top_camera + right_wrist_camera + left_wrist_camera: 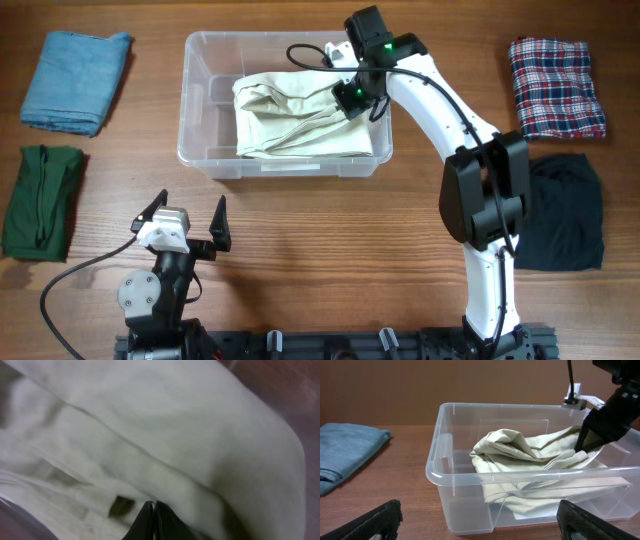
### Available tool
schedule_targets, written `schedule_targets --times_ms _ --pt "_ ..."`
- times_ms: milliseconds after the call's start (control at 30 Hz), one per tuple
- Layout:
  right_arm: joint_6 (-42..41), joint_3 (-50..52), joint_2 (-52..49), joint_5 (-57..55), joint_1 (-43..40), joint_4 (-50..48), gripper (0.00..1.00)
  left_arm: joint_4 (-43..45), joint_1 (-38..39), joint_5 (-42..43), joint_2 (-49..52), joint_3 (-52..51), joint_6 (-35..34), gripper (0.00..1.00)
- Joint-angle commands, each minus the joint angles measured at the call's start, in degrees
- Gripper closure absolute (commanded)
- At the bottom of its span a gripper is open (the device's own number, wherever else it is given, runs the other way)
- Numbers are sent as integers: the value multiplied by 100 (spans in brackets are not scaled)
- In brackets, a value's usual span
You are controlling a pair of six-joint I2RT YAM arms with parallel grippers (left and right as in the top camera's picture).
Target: Pack container
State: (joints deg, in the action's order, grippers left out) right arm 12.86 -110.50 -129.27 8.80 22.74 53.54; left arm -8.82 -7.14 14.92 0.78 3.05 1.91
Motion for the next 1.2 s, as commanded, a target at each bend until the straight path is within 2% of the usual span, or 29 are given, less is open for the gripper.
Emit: schedule_targets --times_ms 0,200,600,933,1167 --pt "57 68 -247 28 31 28 96 7 26 7 -44 -33 87 0" --pt "151 -251 101 -474 245 -4 96 7 26 7 -39 -33 87 0" --pt "214 -426 455 -494 743 -538 96 7 26 7 -39 -33 87 0" --pt "195 -426 400 -409 1329 -1661 96 7 26 7 -39 -33 87 0" --pt "35 -424 2 -404 1554 -2463 96 7 26 7 -39 -33 87 0"
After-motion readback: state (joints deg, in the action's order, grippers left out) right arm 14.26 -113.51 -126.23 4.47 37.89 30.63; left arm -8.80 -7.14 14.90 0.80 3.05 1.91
